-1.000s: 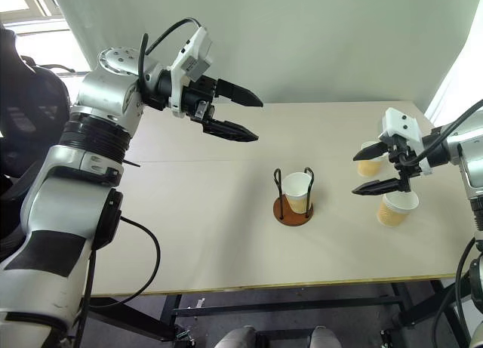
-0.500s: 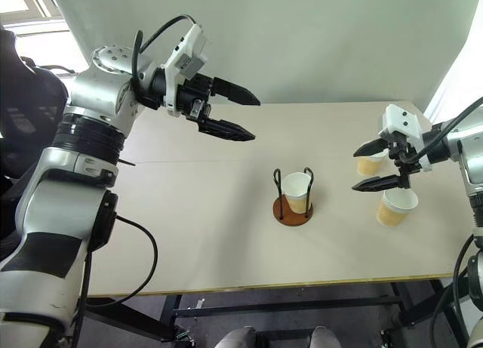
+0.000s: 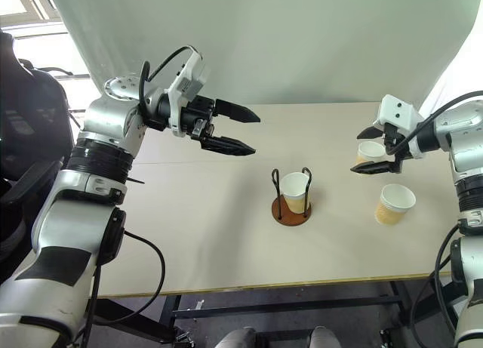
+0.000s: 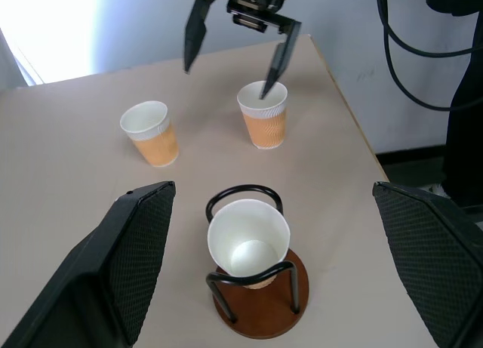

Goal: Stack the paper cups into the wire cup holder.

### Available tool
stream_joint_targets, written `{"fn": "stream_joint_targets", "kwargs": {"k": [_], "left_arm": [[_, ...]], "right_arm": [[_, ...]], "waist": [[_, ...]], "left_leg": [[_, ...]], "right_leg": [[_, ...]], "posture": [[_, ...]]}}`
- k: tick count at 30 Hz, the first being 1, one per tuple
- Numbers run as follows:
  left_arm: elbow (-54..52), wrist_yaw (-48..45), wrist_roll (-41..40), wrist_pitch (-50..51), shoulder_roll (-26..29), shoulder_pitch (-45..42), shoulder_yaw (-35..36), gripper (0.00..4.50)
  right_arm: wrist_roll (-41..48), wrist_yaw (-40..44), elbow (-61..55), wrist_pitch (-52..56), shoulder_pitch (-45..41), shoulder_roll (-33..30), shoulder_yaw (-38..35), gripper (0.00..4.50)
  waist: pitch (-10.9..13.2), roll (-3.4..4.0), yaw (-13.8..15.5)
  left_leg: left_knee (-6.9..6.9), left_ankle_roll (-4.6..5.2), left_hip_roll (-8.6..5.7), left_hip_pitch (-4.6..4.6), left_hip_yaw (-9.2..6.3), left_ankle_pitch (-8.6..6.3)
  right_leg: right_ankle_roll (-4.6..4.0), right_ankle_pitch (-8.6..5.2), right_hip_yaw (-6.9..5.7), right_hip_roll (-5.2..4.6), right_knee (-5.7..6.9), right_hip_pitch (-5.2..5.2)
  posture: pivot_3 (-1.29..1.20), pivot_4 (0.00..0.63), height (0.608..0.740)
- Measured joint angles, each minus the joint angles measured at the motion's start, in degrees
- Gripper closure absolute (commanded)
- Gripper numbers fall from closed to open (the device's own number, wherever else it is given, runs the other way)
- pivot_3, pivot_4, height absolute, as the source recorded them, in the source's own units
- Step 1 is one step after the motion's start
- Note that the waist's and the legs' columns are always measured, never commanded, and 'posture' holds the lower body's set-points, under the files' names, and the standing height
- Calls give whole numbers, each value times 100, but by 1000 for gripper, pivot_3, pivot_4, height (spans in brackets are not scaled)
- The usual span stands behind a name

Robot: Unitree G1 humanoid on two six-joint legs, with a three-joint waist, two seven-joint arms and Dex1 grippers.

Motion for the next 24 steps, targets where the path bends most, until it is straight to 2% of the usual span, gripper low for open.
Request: {"fn": "stream_joint_targets", "kwargs": {"k": [7, 18, 19, 21, 24], "left_arm": [[-372, 16, -196, 401, 8, 131, 318, 7], [-687, 180, -361, 727, 9, 334, 666, 7], [-702, 244, -380, 738, 0, 375, 703, 7], [-850, 399, -453, 729, -46, 473, 899, 7], [-884, 582, -498, 710, -134, 827, 977, 7]], "right_arm": [[-504, -271, 997, -698, -524, 359, 69, 0], [-1379, -1258, 2428, -1550, -999, 651, 292, 0], [-1462, -1395, 2520, -1609, -1054, 670, 300, 0], [-1602, -1666, 2690, -1714, -1205, 696, 320, 0], [-1782, -1857, 2906, -1849, -1202, 800, 429, 0]], "waist": [[-2, 2, -7], [-3, 4, -7], [-3, 4, -8], [177, 2, -7], [219, -8, -8]], "left_leg": [[-2, 0, 0, 8, 2, 1], [-3, -3, 2, 11, 0, 0], [-3, -5, 2, 12, 0, -1], [-41, -17, 1, 72, -12, 8], [-93, -27, 0, 83, -6, 52]], "right_leg": [[-7, 5, -3, 3, -2, 3], [-13, 9, -5, -1, -2, 2], [-14, 10, -5, -1, -2, 3], [-34, 30, 2, -4, -42, 67], [-15, 65, 5, -10, -72, 66]], "posture": [[0, 0, 740], [0, 0, 740], [0, 150, 740], [0, 150, 740], [0, 150, 740]]}}
